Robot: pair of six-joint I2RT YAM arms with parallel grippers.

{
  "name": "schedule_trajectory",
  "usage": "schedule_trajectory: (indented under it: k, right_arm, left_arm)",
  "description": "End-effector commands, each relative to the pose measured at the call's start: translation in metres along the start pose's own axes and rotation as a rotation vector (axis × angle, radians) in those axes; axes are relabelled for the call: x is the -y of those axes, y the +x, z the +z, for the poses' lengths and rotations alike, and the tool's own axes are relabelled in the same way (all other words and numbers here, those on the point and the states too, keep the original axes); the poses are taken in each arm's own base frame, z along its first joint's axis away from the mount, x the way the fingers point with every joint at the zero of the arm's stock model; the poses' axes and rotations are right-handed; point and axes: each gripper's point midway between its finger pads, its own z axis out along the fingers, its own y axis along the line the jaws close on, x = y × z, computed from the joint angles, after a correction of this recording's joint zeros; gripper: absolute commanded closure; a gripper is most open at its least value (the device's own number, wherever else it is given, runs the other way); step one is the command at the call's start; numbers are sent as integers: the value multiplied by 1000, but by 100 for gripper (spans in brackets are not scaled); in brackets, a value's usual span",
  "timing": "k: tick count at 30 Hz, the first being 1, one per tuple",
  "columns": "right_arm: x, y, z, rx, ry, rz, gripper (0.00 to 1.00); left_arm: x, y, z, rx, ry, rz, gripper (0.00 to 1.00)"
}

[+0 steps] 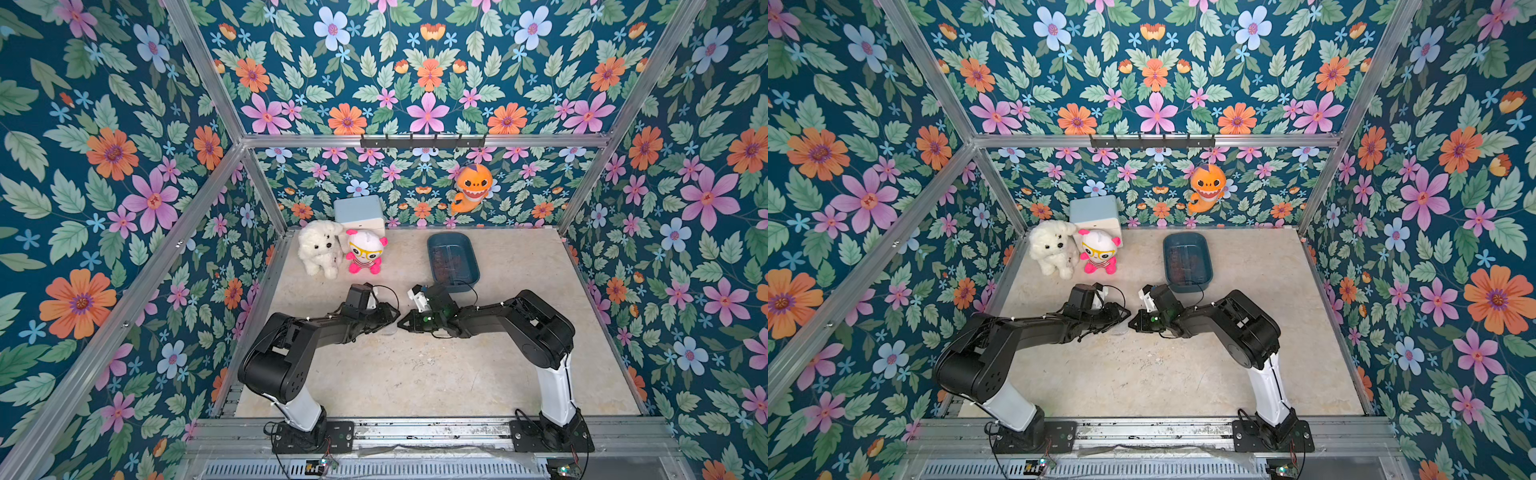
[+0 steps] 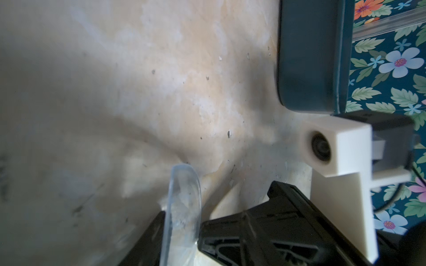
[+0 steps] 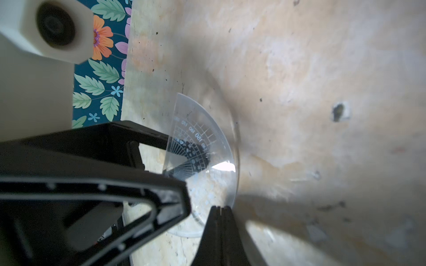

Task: Put the scattered rulers into the storage box
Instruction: Pick up the ruler from the center of the board.

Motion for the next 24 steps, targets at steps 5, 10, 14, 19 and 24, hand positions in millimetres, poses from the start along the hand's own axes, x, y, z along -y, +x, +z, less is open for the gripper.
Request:
schedule_trajectory:
  k: [5, 10, 14, 19, 24]
  right_arm:
    - [27, 20, -1, -63, 104, 57, 100]
    - [7, 3, -23, -21, 68, 38, 100]
    - [-18, -17, -55, 23, -17, 35, 96]
    - [-46, -42, -101, 76, -228, 97, 86]
    - [-71, -71, -128, 223, -407, 272, 70]
  left_arm:
    - [-43, 38, -9, -116, -194, -89, 85]
    - [-31, 30, -13, -105, -166, -75, 100]
    - [2, 14, -17, -86, -64, -32, 100]
    - [60, -16, -27, -50, 103, 7, 100]
    - [100, -50, -36, 42, 224, -48, 100]
